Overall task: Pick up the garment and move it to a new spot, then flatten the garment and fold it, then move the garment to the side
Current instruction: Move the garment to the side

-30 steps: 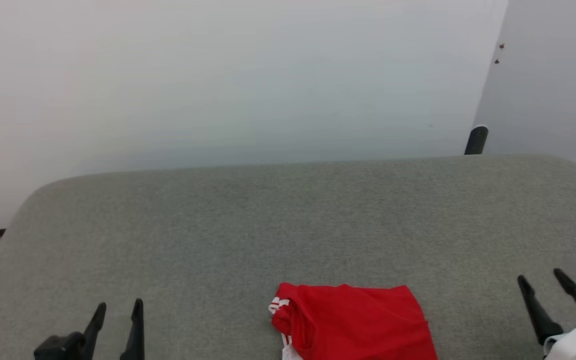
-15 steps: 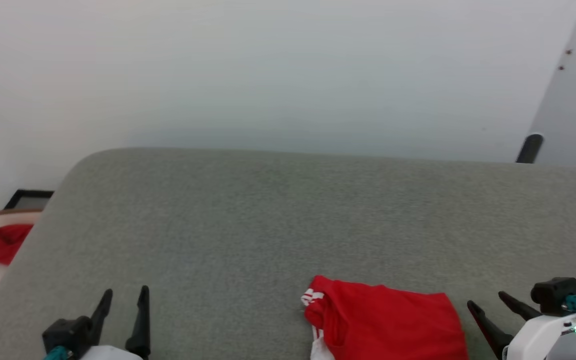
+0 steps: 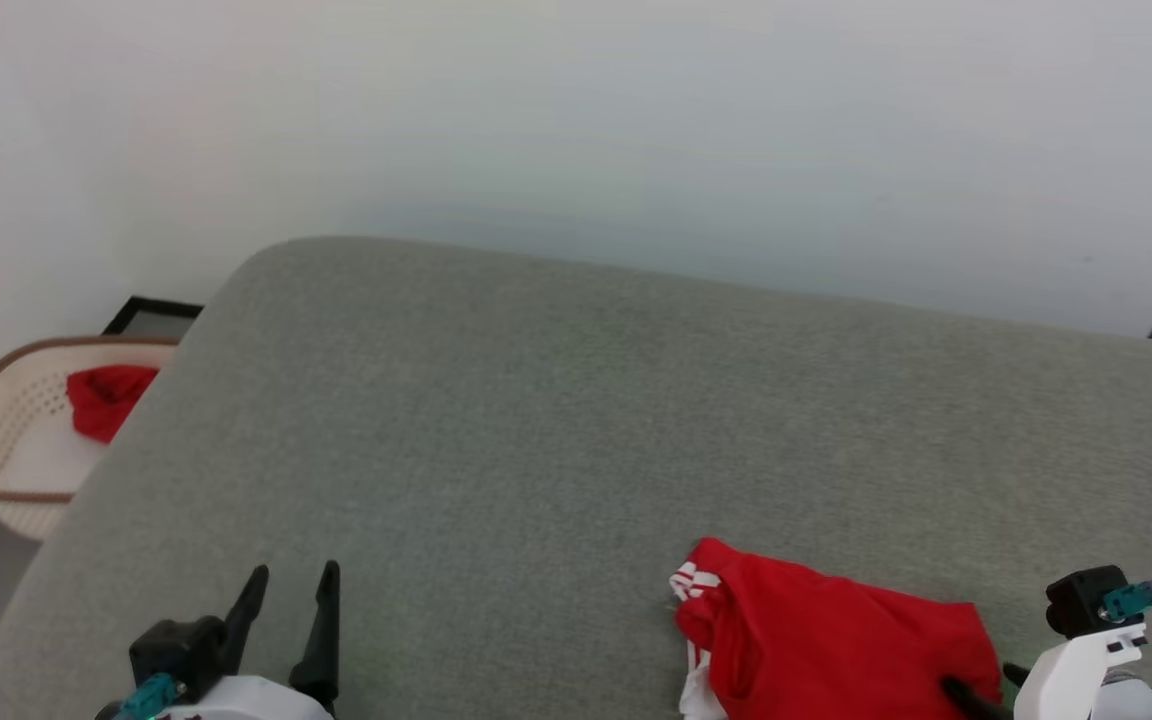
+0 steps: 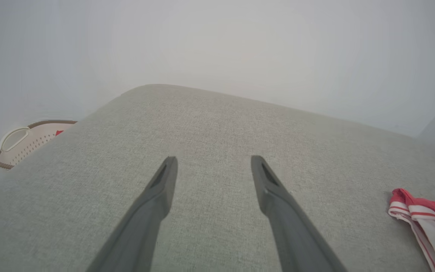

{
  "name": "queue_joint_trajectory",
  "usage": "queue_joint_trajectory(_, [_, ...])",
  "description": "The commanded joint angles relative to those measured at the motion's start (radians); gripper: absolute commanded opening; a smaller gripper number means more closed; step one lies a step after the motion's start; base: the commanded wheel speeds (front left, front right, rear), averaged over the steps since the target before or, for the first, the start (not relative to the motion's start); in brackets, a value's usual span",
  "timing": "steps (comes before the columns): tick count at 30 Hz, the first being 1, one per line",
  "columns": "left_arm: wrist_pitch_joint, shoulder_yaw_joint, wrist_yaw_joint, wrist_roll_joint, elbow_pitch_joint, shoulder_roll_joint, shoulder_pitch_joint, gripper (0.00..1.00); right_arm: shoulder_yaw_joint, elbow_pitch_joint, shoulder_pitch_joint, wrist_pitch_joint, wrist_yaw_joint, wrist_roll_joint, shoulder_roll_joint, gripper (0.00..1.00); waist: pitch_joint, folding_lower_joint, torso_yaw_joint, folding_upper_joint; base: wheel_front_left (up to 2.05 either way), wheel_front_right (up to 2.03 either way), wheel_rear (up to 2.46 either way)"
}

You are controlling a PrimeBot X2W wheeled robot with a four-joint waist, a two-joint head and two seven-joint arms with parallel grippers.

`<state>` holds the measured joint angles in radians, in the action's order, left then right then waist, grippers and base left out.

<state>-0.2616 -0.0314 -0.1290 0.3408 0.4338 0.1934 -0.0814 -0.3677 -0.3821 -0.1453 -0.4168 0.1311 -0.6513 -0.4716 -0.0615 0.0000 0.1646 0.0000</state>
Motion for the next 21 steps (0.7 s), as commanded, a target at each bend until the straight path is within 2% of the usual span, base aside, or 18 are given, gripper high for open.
queue_joint_trajectory(1, [-0.003, -0.001, -0.002, 0.000, 0.003, 0.000, -0.008, 1.00, 0.002, -0.003, 0.005, -0.015, -0.001, 0.001, 0.005, 1.00, 0.017, 0.0000, 0.020, 0.0000, 0.00, 0.00, 0.00])
queue_joint_trajectory(16, [-0.003, -0.020, -0.002, 0.018, 0.018, -0.007, -0.037, 1.00, 0.024, -0.134, -0.034, -0.195, -0.001, 0.054, 0.076, 1.00, 0.058, 0.0000, 0.058, 0.0000, 0.00, 0.00, 0.00])
queue_joint_trajectory(17, [-0.003, -0.018, -0.002, 0.018, 0.019, -0.008, -0.037, 1.00, 0.012, -0.136, -0.039, -0.210, -0.001, 0.054, 0.077, 0.41, 0.060, 0.0000, 0.059, 0.0000, 0.00, 0.00, 0.00])
queue_joint_trajectory(18, [-0.003, -0.016, -0.002, 0.019, 0.020, -0.009, -0.037, 1.00, 0.008, -0.139, -0.040, -0.221, -0.001, 0.046, 0.077, 0.00, 0.061, 0.0000, 0.059, 0.0000, 0.00, 0.00, 0.00])
queue_joint_trajectory(21, [-0.003, -0.013, -0.002, 0.019, 0.021, -0.011, -0.038, 1.00, -0.016, -0.132, -0.048, -0.248, -0.001, 0.041, 0.058, 0.00, 0.064, 0.0000, 0.059, 0.0000, 0.00, 0.00, 0.00])
